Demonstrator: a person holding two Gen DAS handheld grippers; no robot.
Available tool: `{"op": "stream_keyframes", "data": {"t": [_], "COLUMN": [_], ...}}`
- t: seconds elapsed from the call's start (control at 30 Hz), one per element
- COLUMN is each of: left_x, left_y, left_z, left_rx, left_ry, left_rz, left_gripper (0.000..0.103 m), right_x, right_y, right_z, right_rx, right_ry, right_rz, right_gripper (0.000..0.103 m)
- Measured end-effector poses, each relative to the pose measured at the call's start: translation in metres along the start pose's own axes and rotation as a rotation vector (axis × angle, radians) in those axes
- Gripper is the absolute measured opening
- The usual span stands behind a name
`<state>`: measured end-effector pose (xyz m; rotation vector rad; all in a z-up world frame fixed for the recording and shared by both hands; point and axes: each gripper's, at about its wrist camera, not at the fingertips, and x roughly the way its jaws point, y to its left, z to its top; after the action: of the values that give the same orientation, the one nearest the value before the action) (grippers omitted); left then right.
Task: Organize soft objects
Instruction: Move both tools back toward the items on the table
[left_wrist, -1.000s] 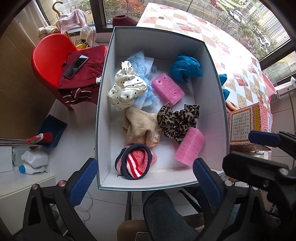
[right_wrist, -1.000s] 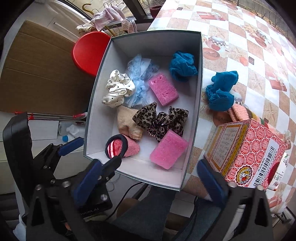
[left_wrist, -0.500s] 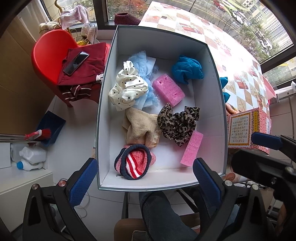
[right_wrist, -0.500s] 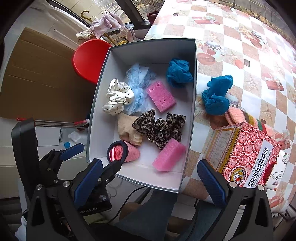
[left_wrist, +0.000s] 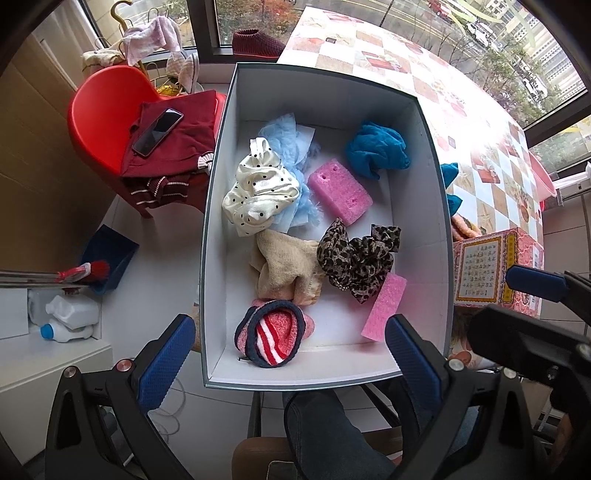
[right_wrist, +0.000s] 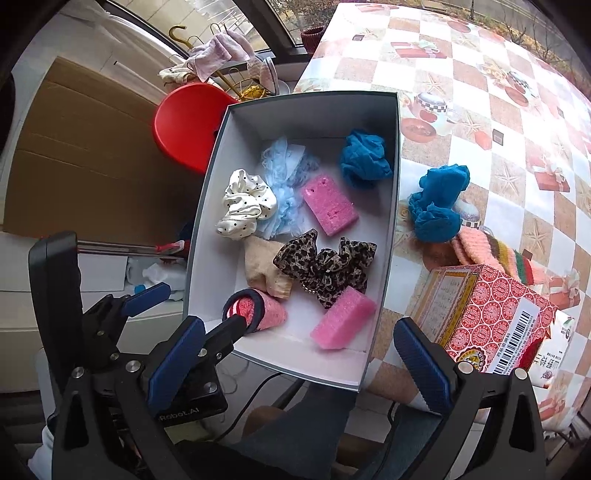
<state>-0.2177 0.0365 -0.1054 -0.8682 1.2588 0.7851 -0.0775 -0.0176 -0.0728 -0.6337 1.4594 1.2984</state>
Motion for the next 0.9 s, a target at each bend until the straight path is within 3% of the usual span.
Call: {"op": "stream_keyframes", "data": {"t": [0.2, 0.67, 0.9], "left_x": [0.007, -0.004, -0.015], "left_y": [-0.007, -0.012, -0.033], "left_z": [-0.001, 0.009, 0.032], "left_rx": [0.006, 0.000, 0.052], "left_ry": [0.031, 0.011, 0.017], "left_rz": [-0.003, 0.034, -0.005], "left_gripper": [0.102, 0.102, 0.102], "right_x": [0.003, -0.010, -0.031], "right_y": [-0.005, -0.003, -0.024], "right_z": [-0.002, 0.008, 0.016], "right_rx": [-0.003, -0.038, 0.012], "right_ry": [0.019, -0.015, -0.044], "right_rz": [0.003, 0.034, 0.090], "right_gripper": [0.103, 0.103, 0.103]}}
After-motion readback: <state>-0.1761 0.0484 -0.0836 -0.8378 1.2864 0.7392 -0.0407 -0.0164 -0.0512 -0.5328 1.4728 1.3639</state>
